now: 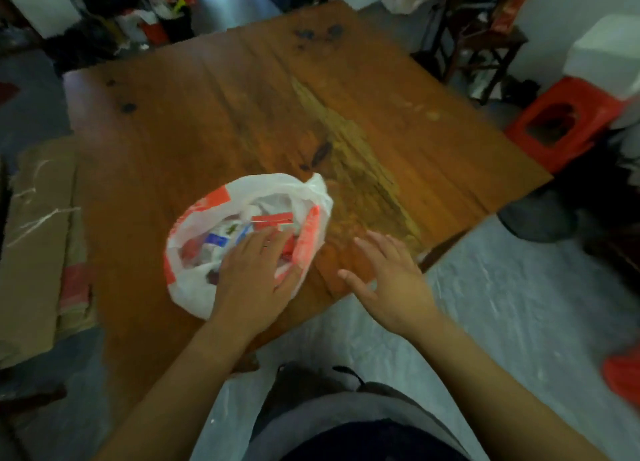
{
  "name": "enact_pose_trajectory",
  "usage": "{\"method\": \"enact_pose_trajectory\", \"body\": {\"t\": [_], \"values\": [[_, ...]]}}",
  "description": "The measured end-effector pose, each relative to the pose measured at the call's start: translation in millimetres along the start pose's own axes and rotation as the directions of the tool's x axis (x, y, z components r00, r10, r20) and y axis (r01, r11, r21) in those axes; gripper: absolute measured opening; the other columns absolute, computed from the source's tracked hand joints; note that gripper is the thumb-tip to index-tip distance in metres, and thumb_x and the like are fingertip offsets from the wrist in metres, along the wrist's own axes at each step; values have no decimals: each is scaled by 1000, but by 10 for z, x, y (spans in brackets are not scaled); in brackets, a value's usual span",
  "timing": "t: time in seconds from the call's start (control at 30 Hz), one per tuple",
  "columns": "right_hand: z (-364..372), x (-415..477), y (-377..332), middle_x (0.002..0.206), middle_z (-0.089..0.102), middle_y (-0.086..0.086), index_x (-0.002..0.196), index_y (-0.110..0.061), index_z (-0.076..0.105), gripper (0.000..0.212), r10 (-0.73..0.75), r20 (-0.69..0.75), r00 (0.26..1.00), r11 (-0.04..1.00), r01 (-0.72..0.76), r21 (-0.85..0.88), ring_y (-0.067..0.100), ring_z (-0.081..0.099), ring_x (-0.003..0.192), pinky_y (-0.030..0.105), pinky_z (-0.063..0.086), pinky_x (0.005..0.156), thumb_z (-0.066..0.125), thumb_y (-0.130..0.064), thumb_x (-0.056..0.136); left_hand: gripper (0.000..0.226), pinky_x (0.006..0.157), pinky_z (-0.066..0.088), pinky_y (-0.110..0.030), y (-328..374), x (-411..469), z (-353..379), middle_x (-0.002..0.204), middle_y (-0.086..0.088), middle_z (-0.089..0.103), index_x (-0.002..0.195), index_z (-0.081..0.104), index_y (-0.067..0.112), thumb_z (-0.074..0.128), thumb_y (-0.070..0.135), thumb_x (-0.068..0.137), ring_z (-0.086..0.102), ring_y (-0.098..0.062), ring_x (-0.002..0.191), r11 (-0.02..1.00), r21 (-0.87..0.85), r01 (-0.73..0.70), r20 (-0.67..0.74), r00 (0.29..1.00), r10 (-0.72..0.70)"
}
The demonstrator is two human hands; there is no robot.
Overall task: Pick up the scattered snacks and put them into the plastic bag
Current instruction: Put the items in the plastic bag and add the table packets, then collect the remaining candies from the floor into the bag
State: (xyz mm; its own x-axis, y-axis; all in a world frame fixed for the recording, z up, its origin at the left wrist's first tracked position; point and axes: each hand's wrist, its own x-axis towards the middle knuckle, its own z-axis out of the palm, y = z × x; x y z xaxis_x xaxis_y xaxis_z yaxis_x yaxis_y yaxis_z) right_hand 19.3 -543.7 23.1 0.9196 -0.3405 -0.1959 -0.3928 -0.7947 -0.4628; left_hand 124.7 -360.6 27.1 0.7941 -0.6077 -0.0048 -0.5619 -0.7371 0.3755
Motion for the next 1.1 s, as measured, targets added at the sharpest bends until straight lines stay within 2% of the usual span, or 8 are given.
{"method": "enact_pose_trajectory", "body": {"t": [0.17, 0.27, 0.4, 0.57, 0.67, 0.83, 0.93, 1.1], "values": [[-370, -917, 1045, 150, 28, -2, 138, -27, 32, 71, 164, -156, 974, 984, -150, 98, 20, 21, 139, 47, 27, 111, 29, -70, 81, 61, 101, 40, -40, 1200, -138, 472, 131, -5, 55, 133, 46, 23, 30, 59, 85, 49, -23, 121, 974, -54, -221, 96, 970, 225], [-544, -1617, 1742, 149, 29, -2, 137, -27, 34, 66, 322, -230, 919, 944, -291, 158, 19, 22, 138, 45, 29, 111, 33, -66, 83, 56, 96, 45, -39, 2022, -242, 871, 126, -4, 56, 129, 50, 20, 36, 55, 86, 51, -22, 117, 914, -105, -393, 153, 901, 405], [-676, -2612, 2480, 149, 30, -3, 135, -27, 37, 59, 559, -316, 766, 828, -497, 261, 20, 23, 138, 43, 29, 110, 39, -61, 86, 54, 91, 46, -38, 3169, -457, 1370, 121, -8, 61, 125, 55, 16, 39, 51, 87, 56, -25, 112, 750, -134, -647, 232, 716, 659], [-677, -3706, 3042, 148, 33, -1, 135, -24, 38, 62, 808, -358, 467, 587, -685, 432, 23, 25, 137, 42, 29, 110, 39, -61, 86, 60, 90, 49, -47, 4443, -724, 1921, 123, -10, 59, 126, 54, 19, 35, 57, 84, 56, -30, 113, 507, -157, -847, 372, 425, 825], [-576, -4228, 3255, 146, 36, 1, 133, -22, 41, 67, 903, -357, 239, 411, -724, 555, 23, 28, 135, 42, 30, 109, 36, -65, 83, 64, 93, 46, -51, 5103, -943, 2279, 129, -10, 55, 129, 51, 22, 31, 61, 82, 52, -30, 119, 349, -179, -920, 451, 239, 860], [-494, -4728, 3574, 145, 37, 1, 132, -20, 42, 59, 959, -283, 11, 202, -727, 656, 22, 28, 135, 37, 27, 109, 44, -56, 86, 71, 101, 40, -46, 5926, -1238, 2754, 135, -6, 51, 131, 49, 25, 26, 65, 78, 47, -27, 125, 207, -262, -943, 483, 58, 874], [-647, -4871, 3979, 145, 37, 2, 133, -21, 42, 59, 963, -261, -62, 139, -715, 685, 21, 27, 135, 38, 28, 110, 43, -56, 86, 72, 103, 39, -43, 6495, -1347, 3049, 137, -3, 49, 132, 48, 27, 25, 67, 77, 44, -22, 127, 159, -334, -929, 474, -20, 880], [-1216, -5032, 4804, 148, 32, 1, 136, -22, 37, 62, 955, -276, -106, 117, -723, 681, 21, 24, 137, 39, 27, 110, 40, -58, 86, 72, 103, 38, -46, 7595, -1236, 3372, 137, -1, 49, 133, 46, 27, 25, 68, 77, 43, -20, 127, 64, -404, -913, 443, -134, 886]]}}
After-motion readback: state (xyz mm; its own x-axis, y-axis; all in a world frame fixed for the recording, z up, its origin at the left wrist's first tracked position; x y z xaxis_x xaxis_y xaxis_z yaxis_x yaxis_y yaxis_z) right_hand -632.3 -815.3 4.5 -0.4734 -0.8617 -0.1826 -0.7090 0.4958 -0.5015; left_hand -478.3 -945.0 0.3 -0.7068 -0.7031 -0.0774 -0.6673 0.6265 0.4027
